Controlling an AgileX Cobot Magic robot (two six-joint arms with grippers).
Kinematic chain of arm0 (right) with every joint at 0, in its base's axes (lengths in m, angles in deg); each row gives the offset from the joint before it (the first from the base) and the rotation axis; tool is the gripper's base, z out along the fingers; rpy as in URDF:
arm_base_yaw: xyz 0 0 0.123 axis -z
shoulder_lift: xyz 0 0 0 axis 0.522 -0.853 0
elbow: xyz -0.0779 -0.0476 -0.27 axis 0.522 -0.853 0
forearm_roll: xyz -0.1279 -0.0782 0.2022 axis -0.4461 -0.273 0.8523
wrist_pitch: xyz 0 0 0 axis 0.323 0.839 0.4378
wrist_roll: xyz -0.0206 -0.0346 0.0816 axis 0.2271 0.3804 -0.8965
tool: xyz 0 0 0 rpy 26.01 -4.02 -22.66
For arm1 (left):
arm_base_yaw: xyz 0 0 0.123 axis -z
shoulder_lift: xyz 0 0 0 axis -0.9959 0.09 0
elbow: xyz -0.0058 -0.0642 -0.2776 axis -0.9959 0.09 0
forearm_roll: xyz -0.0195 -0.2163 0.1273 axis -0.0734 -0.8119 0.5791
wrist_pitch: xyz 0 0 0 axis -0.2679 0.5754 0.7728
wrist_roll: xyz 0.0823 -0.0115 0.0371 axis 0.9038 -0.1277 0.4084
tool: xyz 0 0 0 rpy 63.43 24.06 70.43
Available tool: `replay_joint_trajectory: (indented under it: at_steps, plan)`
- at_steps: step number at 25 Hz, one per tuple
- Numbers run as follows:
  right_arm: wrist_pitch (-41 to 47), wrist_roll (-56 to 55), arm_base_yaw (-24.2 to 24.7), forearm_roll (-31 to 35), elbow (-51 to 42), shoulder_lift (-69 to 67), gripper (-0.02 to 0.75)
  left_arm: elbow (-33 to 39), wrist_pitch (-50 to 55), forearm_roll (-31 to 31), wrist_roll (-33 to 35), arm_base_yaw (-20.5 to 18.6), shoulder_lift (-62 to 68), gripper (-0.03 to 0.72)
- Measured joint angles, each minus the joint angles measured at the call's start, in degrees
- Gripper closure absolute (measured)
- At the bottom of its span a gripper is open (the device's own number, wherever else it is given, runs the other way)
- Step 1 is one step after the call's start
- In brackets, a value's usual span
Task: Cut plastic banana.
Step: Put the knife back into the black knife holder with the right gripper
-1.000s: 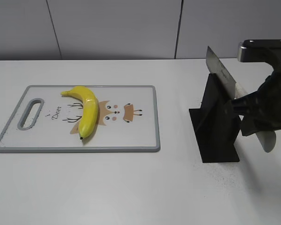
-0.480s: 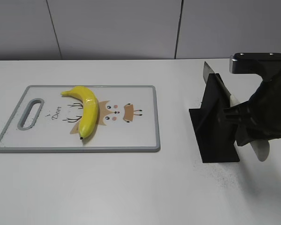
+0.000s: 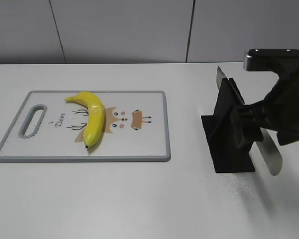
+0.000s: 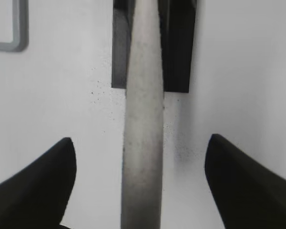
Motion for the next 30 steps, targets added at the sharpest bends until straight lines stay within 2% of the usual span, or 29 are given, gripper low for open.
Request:
replay_joint_trajectory:
  at_steps: [7,10,15,19,30]
  plan:
    - [1.22,6.73,0.00,0.00,8.64,11.07,0.093,0.00,0.00,0.00,0.00,0.00,0.00,0.099]
    - [1.89,10.24,0.00,0.00,9.52,17.36,0.099,0.00,0.00,0.00,0.00,0.00,0.00,0.099]
    - [10.06,16.51,0.00,0.00,9.34,26.01,0.118,0.00,0.00,0.00,0.00,0.00,0.00,0.099]
    - [14.05,20.69,0.00,0.00,5.02,33.68,0.136,0.00,0.00,0.00,0.00,0.00,0.00,0.099]
    - [14.41,23.27,0.00,-0.11,-18.61,62.73,0.146,0.00,0.00,-0.05,0.00,0.00,0.00,0.099]
